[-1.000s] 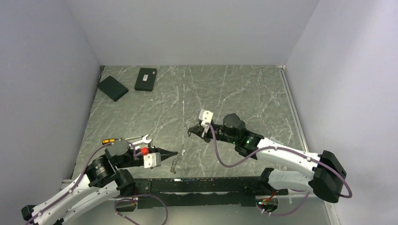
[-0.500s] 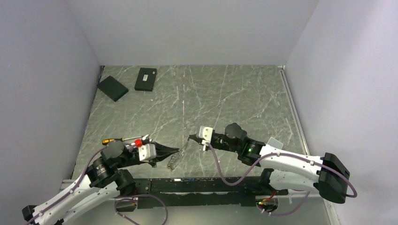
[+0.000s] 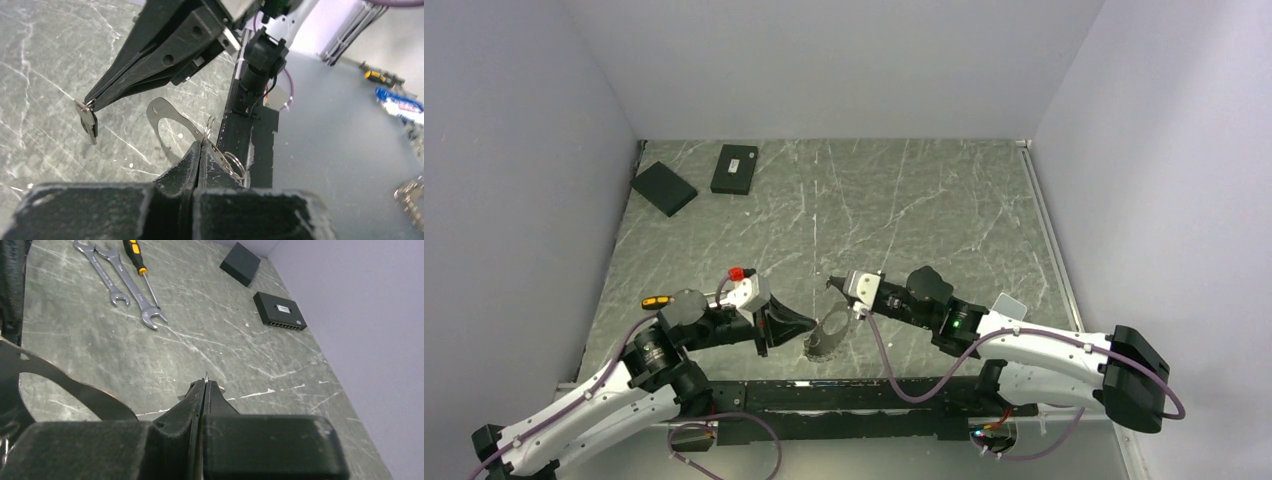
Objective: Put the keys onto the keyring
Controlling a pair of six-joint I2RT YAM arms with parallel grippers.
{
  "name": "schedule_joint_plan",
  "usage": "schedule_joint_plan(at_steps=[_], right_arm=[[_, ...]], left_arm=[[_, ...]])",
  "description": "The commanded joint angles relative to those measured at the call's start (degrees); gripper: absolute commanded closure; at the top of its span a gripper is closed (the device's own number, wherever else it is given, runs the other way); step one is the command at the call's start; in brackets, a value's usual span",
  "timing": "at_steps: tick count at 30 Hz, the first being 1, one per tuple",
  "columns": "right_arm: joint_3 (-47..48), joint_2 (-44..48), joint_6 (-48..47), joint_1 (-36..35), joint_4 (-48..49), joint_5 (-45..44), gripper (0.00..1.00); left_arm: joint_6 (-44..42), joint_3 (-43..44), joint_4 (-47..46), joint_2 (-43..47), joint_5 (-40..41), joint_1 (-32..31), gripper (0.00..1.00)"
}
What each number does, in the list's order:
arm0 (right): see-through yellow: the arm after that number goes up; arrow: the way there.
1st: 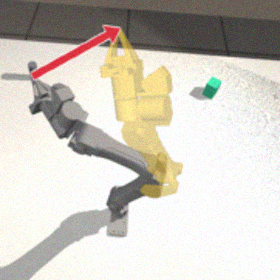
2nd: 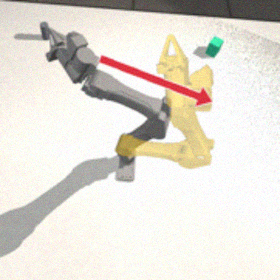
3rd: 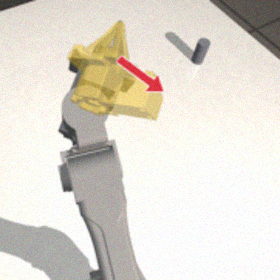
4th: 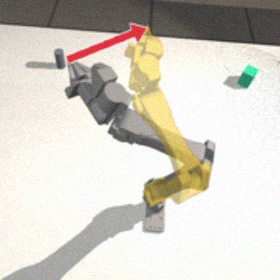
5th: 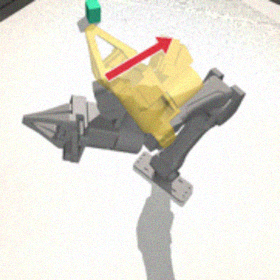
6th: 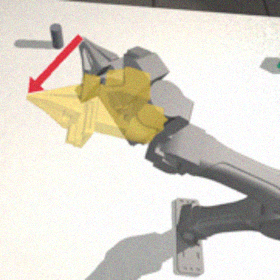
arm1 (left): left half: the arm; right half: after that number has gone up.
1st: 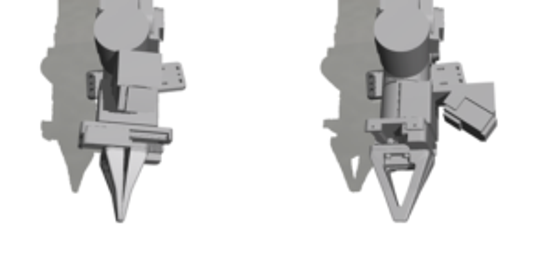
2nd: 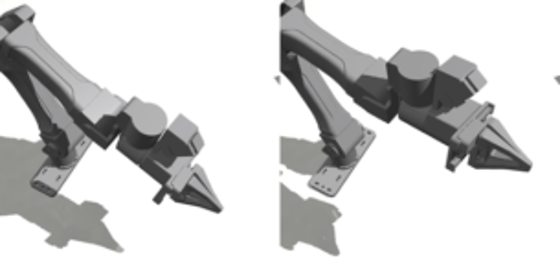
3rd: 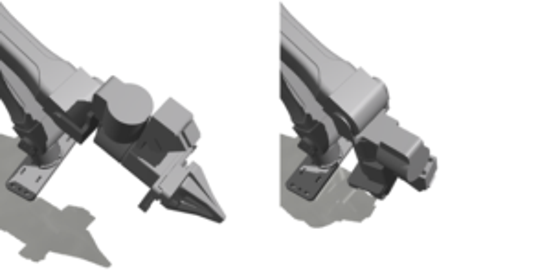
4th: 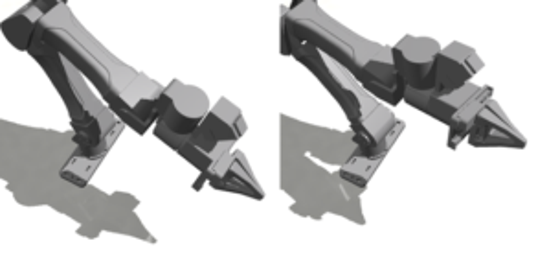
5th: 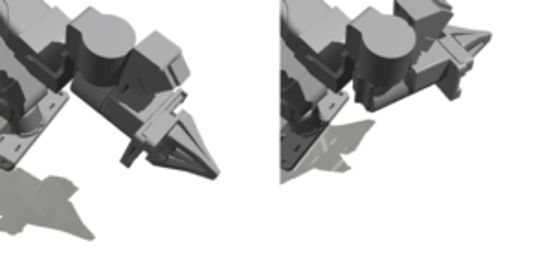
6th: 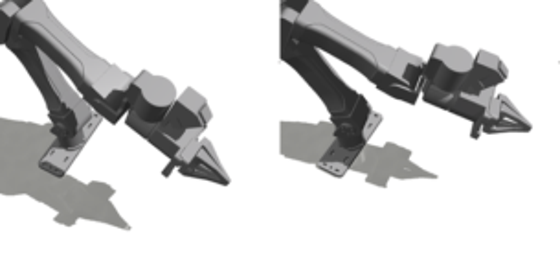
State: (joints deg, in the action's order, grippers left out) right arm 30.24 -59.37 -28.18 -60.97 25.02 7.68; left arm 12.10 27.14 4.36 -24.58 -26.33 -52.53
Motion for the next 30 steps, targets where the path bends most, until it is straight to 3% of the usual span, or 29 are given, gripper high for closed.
schedule_joint_plan(at_steps=[1,10,20,22,27,30], right_arm=[[-0.9,2.5,-1.0,-0.6,4.0,-1.2,1.00],[-3.2,4.9,-5.2,-4.1,3.3,0.5,1.00],[-4.3,7.7,-8.3,-6.7,0.5,4.9,1.00],[-3.8,7.8,-8.6,-7.3,-0.1,4.5,1.00],[-2.2,8.5,-7.8,-7.8,-1.7,2.7,1.00],[-0.5,7.9,-6.7,-7.9,-4.6,1.1,1.00]], left_arm=[[9.1,0.1,-5.1,-0.8,5.9,0.2,1.00],[12.4,-1.4,-8.8,-3.8,6.2,0.3,1.00],[2.6,2.7,2.9,0.8,4.5,0.2,1.00],[1.2,2.1,-0.4,-0.4,2.8,0.2,1.00],[-9.1,6.4,5.2,-5.0,3.1,0.2,1.00],[-21.9,8.3,10.4,-6.4,7.0,0.2,1.00]])
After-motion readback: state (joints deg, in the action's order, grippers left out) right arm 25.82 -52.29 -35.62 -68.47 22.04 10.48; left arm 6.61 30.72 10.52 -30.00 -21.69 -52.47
